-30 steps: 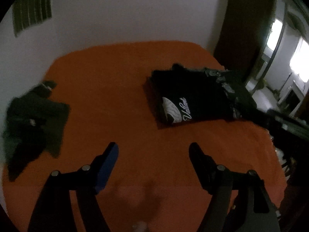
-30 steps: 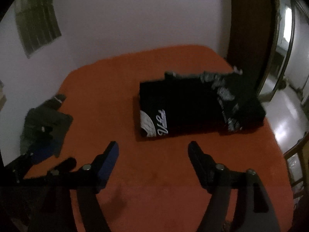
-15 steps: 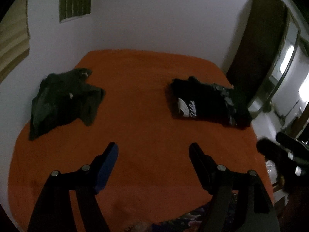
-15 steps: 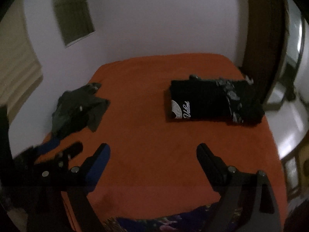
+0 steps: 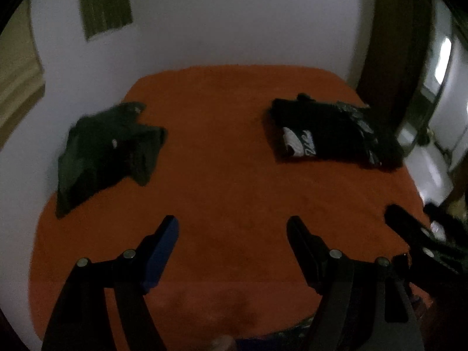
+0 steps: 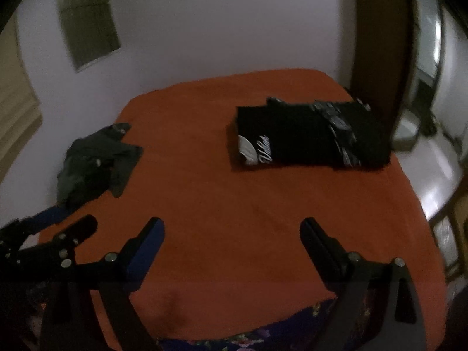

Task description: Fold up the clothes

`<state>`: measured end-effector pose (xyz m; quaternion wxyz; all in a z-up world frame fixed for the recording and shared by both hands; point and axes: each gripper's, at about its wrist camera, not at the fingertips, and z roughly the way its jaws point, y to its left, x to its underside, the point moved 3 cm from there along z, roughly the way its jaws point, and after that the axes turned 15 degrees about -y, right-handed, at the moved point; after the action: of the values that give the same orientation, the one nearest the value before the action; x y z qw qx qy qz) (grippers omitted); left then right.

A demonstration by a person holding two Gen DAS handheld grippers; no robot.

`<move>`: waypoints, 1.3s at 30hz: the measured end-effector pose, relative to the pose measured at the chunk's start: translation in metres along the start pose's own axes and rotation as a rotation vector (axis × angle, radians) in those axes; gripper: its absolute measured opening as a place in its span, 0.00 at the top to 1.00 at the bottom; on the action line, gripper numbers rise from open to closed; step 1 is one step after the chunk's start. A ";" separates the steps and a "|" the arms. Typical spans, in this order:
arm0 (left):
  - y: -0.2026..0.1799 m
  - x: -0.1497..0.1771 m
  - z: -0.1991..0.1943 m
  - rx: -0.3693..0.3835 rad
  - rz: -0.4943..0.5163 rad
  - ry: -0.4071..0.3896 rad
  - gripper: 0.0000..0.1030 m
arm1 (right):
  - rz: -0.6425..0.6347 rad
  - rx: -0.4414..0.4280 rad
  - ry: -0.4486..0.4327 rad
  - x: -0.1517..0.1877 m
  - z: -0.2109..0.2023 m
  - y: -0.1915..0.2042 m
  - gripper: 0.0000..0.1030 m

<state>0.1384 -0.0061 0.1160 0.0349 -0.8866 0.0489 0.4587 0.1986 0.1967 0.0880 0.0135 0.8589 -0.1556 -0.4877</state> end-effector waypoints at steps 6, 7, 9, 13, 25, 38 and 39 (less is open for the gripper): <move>-0.007 0.036 -0.006 0.000 0.104 -0.042 0.25 | -0.155 -0.043 -0.063 0.027 -0.013 0.008 0.09; -0.008 0.044 -0.004 0.000 0.136 -0.034 0.25 | -0.187 -0.055 -0.046 0.033 -0.013 0.010 0.09; -0.002 0.052 -0.001 -0.025 0.148 -0.007 0.25 | -0.182 -0.062 0.013 0.040 -0.009 0.009 0.09; 0.018 0.046 0.000 -0.038 0.013 0.049 0.25 | -0.117 -0.044 0.057 0.038 -0.003 0.005 0.09; 0.011 0.027 -0.036 0.000 0.020 -0.082 0.25 | -0.134 -0.034 0.061 0.038 0.003 0.013 0.09; 0.015 0.037 -0.009 -0.030 0.057 0.007 0.25 | -0.110 -0.029 0.090 0.041 0.008 0.009 0.09; 0.016 0.037 -0.009 -0.029 0.051 0.012 0.25 | -0.105 -0.029 0.093 0.041 0.008 0.008 0.09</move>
<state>0.1647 -0.0246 0.0905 0.0103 -0.8882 0.0649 0.4548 0.2091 0.1788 0.0507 0.0076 0.8873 -0.1024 -0.4496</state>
